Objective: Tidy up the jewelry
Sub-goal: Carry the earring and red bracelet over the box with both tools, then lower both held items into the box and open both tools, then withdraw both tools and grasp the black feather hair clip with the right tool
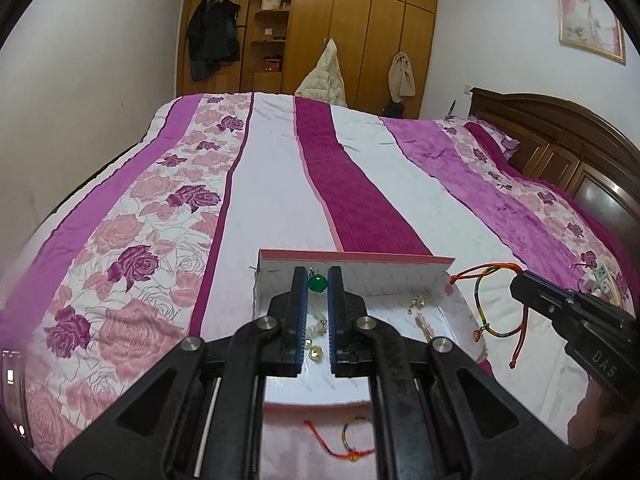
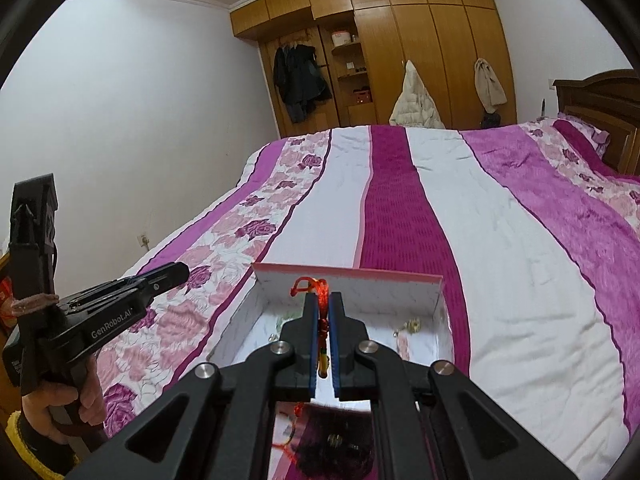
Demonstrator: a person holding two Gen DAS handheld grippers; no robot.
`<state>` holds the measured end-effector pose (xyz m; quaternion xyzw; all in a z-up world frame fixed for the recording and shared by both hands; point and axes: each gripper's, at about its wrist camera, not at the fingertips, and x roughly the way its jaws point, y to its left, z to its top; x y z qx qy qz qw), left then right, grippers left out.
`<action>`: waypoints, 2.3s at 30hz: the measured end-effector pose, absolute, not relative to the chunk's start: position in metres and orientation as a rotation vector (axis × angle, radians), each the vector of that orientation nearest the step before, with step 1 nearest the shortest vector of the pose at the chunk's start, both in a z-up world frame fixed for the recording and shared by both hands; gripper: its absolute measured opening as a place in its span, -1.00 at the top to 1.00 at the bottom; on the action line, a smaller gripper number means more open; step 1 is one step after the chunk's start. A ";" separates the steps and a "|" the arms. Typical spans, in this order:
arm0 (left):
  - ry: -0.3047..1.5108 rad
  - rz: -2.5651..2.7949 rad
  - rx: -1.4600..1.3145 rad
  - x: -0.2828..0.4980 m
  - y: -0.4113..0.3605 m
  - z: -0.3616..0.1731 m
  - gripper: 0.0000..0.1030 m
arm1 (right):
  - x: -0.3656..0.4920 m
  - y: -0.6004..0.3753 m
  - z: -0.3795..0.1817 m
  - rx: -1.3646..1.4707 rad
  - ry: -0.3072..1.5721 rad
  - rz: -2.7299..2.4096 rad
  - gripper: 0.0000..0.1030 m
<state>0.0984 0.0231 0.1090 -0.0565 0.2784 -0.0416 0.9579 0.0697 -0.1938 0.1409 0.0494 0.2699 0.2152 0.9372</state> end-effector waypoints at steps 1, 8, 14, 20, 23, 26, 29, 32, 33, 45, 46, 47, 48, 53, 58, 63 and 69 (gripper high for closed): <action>0.568 -0.084 -0.112 0.102 0.022 0.107 0.99 | 0.074 -0.192 0.139 0.101 0.552 0.439 0.88; 0.606 -0.069 -0.109 0.129 0.021 0.081 0.99 | 0.104 -0.188 0.121 0.121 0.591 0.437 0.88; 0.676 -0.061 -0.117 0.145 0.018 0.049 0.98 | 0.130 -0.187 0.091 0.130 0.653 0.400 0.88; 0.743 -0.049 -0.118 0.156 0.017 0.022 0.99 | 0.150 -0.191 0.051 0.126 0.751 0.361 0.88; 0.769 -0.041 -0.107 0.160 0.016 0.011 0.99 | 0.156 -0.194 0.035 0.130 0.793 0.345 0.88; 0.795 -0.040 -0.105 0.164 0.015 0.002 0.99 | 0.159 -0.195 0.024 0.126 0.817 0.334 0.88; 0.819 -0.043 -0.111 0.167 0.015 -0.006 0.98 | 0.162 -0.195 0.016 0.122 0.833 0.319 0.88; 0.814 -0.031 -0.064 0.168 0.009 -0.008 0.98 | 0.166 -0.197 0.009 0.120 0.852 0.303 0.87; 0.817 -0.033 -0.052 0.168 0.008 -0.008 0.98 | 0.167 -0.196 0.008 0.119 0.858 0.298 0.87; 0.822 -0.045 -0.075 0.163 0.007 0.001 0.50 | 0.164 -0.200 0.015 0.135 0.858 0.305 0.57; 0.818 -0.049 -0.075 0.161 0.007 0.005 0.46 | 0.162 -0.201 0.019 0.136 0.848 0.306 0.45; 0.816 -0.053 -0.076 0.160 0.007 0.007 0.44 | 0.159 -0.202 0.023 0.138 0.838 0.306 0.35; 0.813 -0.056 -0.079 0.158 0.007 0.010 0.42 | 0.158 -0.202 0.026 0.140 0.834 0.305 0.32; 0.793 -0.066 -0.086 0.147 0.008 0.022 0.30 | 0.143 -0.203 0.044 0.144 0.803 0.313 0.18; 0.788 -0.065 -0.104 0.134 0.012 0.032 0.28 | 0.124 -0.206 0.059 0.143 0.771 0.325 0.16; 0.789 -0.068 -0.125 0.115 0.019 0.038 0.27 | 0.103 -0.212 0.070 0.157 0.753 0.329 0.15; 0.808 -0.063 -0.151 0.094 0.024 0.038 0.26 | 0.072 -0.216 0.074 0.169 0.758 0.341 0.12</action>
